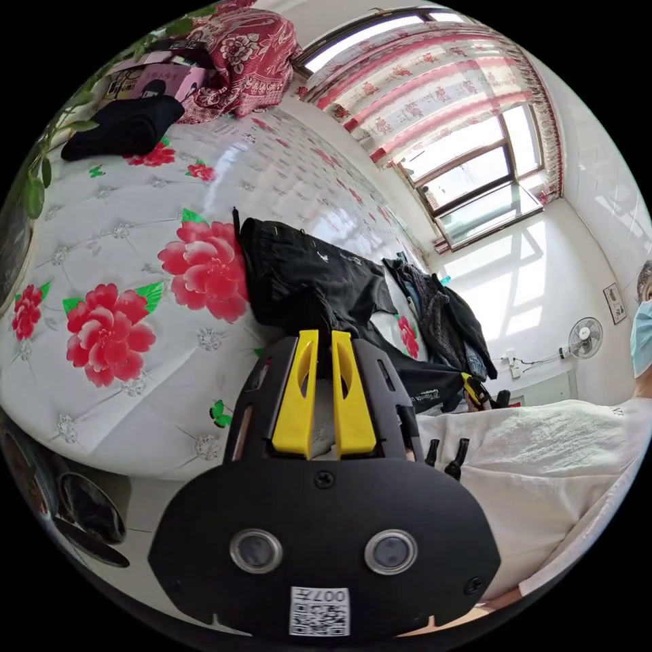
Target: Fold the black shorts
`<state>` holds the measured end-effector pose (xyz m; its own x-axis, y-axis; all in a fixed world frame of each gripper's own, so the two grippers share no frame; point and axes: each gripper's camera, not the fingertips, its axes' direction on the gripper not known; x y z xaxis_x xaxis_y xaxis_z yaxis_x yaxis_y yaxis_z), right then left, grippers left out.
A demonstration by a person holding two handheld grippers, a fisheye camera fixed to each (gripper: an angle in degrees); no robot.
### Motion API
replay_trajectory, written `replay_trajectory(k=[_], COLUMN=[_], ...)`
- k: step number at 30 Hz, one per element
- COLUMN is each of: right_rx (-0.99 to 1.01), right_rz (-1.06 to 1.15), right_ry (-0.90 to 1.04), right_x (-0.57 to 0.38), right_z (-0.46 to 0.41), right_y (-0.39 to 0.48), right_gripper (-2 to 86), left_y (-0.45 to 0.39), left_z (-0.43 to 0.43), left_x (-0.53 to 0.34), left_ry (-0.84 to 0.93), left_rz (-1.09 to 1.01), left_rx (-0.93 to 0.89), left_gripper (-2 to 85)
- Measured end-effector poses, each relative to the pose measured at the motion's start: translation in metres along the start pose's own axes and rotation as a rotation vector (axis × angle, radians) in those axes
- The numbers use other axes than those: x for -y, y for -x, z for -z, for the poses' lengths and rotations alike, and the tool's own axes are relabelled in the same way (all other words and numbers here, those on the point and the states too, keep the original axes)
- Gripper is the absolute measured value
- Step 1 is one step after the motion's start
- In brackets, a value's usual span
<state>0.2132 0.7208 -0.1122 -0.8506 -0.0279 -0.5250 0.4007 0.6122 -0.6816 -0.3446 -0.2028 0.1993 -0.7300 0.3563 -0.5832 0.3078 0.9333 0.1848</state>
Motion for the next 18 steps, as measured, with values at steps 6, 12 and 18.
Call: replay_trajectory(k=[6,12,18], right_rx=[0.100,0.068,-0.055], right_rz=[-0.049,0.014,0.103], right_ry=[-0.100,-0.106,-0.070], right_x=[0.031,0.099,0.228], right_z=[0.008,-0.019,-0.127], right_y=[0.006,0.029,0.061], right_gripper=[-0.3,-0.1,1.1], left_y=[0.013,0.031,0.056], left_z=[0.001,-0.021,-0.101], left_x=[0.034,0.094,0.205], left_ry=[-0.077,-0.121,-0.192], left_rz=[0.078,0.175,0.208], left_rx=[-0.089,-0.096,-0.001], left_gripper=[3.3,3.7,5.4])
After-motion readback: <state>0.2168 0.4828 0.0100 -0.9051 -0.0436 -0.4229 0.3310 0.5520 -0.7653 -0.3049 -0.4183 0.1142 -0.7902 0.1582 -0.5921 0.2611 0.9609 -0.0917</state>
